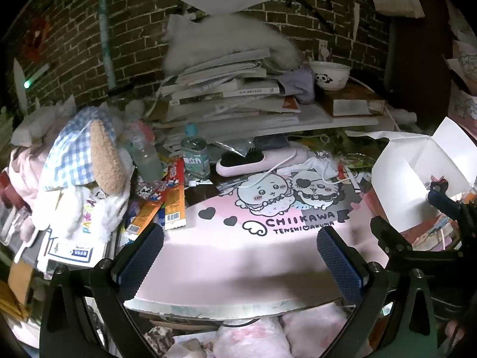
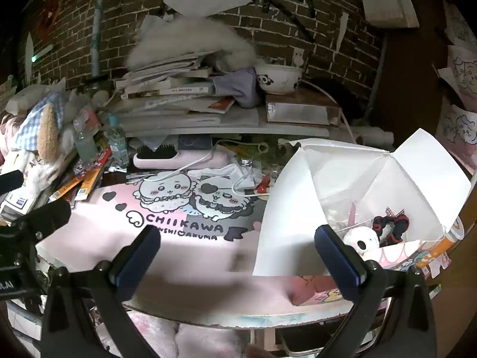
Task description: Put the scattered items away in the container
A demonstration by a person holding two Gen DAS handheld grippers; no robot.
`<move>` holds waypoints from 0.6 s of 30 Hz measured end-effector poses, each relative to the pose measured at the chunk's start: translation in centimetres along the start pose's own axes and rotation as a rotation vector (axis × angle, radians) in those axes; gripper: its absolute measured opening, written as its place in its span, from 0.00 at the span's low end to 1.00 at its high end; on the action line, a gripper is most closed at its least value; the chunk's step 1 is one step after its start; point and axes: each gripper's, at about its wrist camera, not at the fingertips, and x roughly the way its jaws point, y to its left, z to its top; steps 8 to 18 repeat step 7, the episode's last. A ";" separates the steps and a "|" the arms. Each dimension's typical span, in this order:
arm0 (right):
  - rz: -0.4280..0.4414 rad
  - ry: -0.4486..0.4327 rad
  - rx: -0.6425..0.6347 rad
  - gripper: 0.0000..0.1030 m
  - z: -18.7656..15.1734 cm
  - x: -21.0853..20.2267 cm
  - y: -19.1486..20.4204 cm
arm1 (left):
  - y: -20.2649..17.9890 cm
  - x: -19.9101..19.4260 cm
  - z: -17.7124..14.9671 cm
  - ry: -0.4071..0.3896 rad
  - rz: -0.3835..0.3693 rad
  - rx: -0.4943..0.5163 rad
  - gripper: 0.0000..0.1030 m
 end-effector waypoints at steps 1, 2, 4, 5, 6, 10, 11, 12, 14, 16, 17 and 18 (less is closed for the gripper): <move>0.000 -0.001 0.001 1.00 0.0 0.0 0.0 | 0.0 -0.1 0.0 -0.004 -0.002 -0.001 1.00; 0.002 -0.001 0.002 1.00 0.0 -0.1 0.0 | 0.1 -0.1 0.0 -0.006 -0.002 -0.002 1.00; 0.002 -0.001 0.002 1.00 0.0 -0.1 0.1 | 0.1 -0.1 0.1 -0.008 -0.003 -0.001 1.00; 0.003 -0.001 0.001 1.00 0.0 -0.1 0.1 | 0.1 -0.1 0.1 -0.007 -0.003 -0.003 1.00; 0.005 0.000 0.000 1.00 0.0 -0.1 0.1 | 0.1 -0.1 0.1 -0.006 -0.003 -0.002 1.00; 0.007 0.001 0.000 1.00 0.0 -0.1 0.1 | 0.1 -0.1 0.1 -0.004 -0.003 -0.001 1.00; 0.007 0.001 0.000 1.00 0.0 -0.1 0.1 | 0.1 -0.1 0.1 -0.004 -0.003 -0.001 1.00; 0.007 0.001 0.000 1.00 0.0 -0.1 0.1 | 0.1 -0.1 0.1 -0.004 -0.003 -0.001 1.00; 0.007 0.001 0.000 1.00 0.0 -0.1 0.1 | 0.1 -0.1 0.1 -0.004 -0.003 -0.001 1.00; 0.007 0.001 0.000 1.00 0.0 -0.1 0.1 | 0.1 -0.1 0.1 -0.004 -0.003 -0.001 1.00; 0.007 0.001 0.000 1.00 0.0 -0.1 0.1 | 0.1 -0.1 0.1 -0.004 -0.003 -0.001 1.00; 0.007 0.001 0.000 1.00 0.0 -0.1 0.1 | 0.1 -0.1 0.1 -0.004 -0.003 -0.001 1.00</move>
